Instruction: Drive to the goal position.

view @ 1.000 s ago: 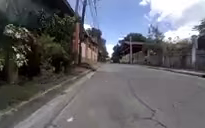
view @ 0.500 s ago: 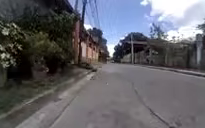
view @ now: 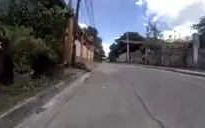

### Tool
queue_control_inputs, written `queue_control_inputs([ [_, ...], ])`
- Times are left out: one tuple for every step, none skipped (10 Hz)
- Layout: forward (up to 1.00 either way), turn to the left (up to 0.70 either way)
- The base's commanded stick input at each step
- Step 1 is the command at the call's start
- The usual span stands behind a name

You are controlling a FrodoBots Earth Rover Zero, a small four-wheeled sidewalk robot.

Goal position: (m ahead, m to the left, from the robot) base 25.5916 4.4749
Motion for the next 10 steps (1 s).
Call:
queue_control_inputs([
  [0.7,-0.03],
  [0.7,0.0],
  [0.7,0.0],
  [0.7,0.0],
  [0.7,0.0],
  [0.7,0.0],
  [0.7,0.0],
  [0.7,0.0],
  [0.7,0.0],
  [0.7,0.0],
])
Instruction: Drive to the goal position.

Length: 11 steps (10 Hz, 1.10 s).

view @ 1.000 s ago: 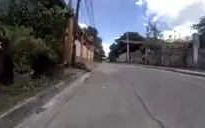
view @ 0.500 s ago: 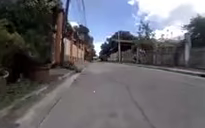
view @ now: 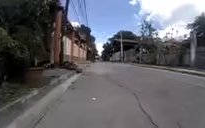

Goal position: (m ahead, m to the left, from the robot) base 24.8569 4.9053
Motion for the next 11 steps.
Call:
queue_control_inputs([
  [0.7,0.0],
  [0.7,0.0],
  [0.7,0.0],
  [0.7,0.0],
  [0.7,0.0],
  [0.7,0.0],
  [0.7,0.0],
  [0.7,0.0],
  [0.7,0.0],
  [0.7,0.0],
  [0.7,0.0],
])
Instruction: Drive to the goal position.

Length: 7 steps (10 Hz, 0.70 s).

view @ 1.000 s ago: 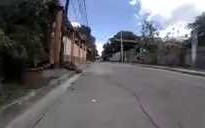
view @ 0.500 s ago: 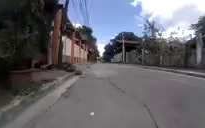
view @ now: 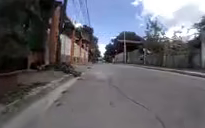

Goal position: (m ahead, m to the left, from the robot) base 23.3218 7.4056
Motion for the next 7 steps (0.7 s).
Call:
queue_control_inputs([
  [0.7,0.0],
  [0.7,0.0],
  [0.7,0.0],
  [0.7,0.0],
  [0.7,0.0],
  [0.7,0.0],
  [0.7,0.0],
])
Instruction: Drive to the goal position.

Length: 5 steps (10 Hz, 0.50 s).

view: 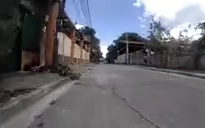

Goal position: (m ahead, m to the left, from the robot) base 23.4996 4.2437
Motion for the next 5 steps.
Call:
queue_control_inputs([
  [0.7,0.0],
  [0.7,0.0],
  [0.7,0.0],
  [0.7,0.0],
  [0.7,0.0],
])
